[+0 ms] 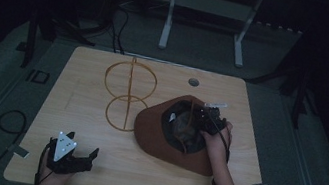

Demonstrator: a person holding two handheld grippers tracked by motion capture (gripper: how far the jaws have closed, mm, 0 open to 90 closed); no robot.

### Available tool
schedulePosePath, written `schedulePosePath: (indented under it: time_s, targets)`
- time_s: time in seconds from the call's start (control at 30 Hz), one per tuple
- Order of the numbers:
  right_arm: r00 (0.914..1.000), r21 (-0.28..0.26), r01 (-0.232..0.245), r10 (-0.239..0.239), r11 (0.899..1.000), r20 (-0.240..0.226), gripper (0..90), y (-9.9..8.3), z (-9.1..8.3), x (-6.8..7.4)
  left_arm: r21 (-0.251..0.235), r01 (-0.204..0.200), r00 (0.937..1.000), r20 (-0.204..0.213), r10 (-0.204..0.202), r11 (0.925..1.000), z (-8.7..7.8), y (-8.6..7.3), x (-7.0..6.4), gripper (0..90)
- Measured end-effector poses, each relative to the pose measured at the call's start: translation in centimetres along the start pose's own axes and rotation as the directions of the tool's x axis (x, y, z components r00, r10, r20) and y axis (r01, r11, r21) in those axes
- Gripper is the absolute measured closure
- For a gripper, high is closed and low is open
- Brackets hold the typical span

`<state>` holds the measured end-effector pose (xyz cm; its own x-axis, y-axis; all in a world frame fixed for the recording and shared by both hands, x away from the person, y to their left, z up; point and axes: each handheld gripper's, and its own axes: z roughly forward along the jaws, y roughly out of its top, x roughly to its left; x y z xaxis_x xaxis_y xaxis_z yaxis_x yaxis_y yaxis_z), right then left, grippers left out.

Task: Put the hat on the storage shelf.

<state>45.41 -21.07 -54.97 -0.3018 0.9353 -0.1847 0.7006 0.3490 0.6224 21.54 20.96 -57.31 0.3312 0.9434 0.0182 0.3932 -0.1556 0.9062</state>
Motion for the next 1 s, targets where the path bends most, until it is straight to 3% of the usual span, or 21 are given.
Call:
schedulePosePath:
  time_s: [0.13,0.2,0.27,0.33,0.47,0.6,0.73,0.77,0.9,1.0]
  targets:
    - [0.9975,0.017,0.045,-0.046,0.999,0.054,48.6,0.1,0.0,0.5,0.006,0.001,1.0000,0.001,-0.001,1.0000,0.0,0.0,0.0,2.9]
    - [0.9962,0.017,0.042,-0.043,0.999,0.075,57.5,0.1,0.0,0.5,0.011,0.000,1.0000,-0.001,0.000,0.9999,0.1,0.0,0.0,2.9]
    - [0.9935,0.022,0.045,-0.047,0.999,0.104,72.2,0.0,0.0,0.5,0.014,-0.001,1.0000,-0.007,0.001,0.9999,0.1,0.0,0.0,2.9]
    - [0.9936,0.004,0.036,-0.037,0.999,0.107,81.1,-0.1,-0.3,0.3,0.019,0.000,1.0000,-0.010,0.001,0.9998,0.1,0.0,0.0,3.0]
    - [0.9941,-0.073,-0.012,0.020,0.997,0.107,84.1,-0.2,-1.4,-0.3,0.022,0.018,0.9998,0.005,-0.018,0.9996,0.1,0.0,0.2,3.0]
    - [0.9935,-0.166,-0.052,0.068,0.985,0.091,84.5,0.0,-3.6,-1.3,0.022,0.020,0.9995,0.024,-0.020,0.9996,0.1,0.2,0.1,4.5]
    - [0.9934,-0.208,-0.074,0.091,0.975,0.070,84.5,0.0,-5.3,-1.9,0.021,0.013,0.9998,0.015,-0.013,0.9997,0.1,0.2,0.0,4.5]
    - [0.9925,-0.233,-0.099,0.113,0.967,0.047,84.5,-0.2,-6.4,-2.3,0.026,-0.004,0.9995,0.030,0.003,0.9997,0.1,0.4,-0.4,4.5]
    - [0.9916,-0.262,-0.118,0.128,0.958,0.020,84.5,-0.5,-8.1,-2.9,0.027,-0.015,0.9987,0.049,0.014,0.9995,0.1,0.8,-1.0,5.2]
    - [0.9900,-0.283,-0.134,0.141,0.950,0.004,84.5,-0.9,-9.4,-3.2,0.043,-0.060,0.9962,0.065,0.057,0.9973,0.3,1.1,-1.7,5.2]
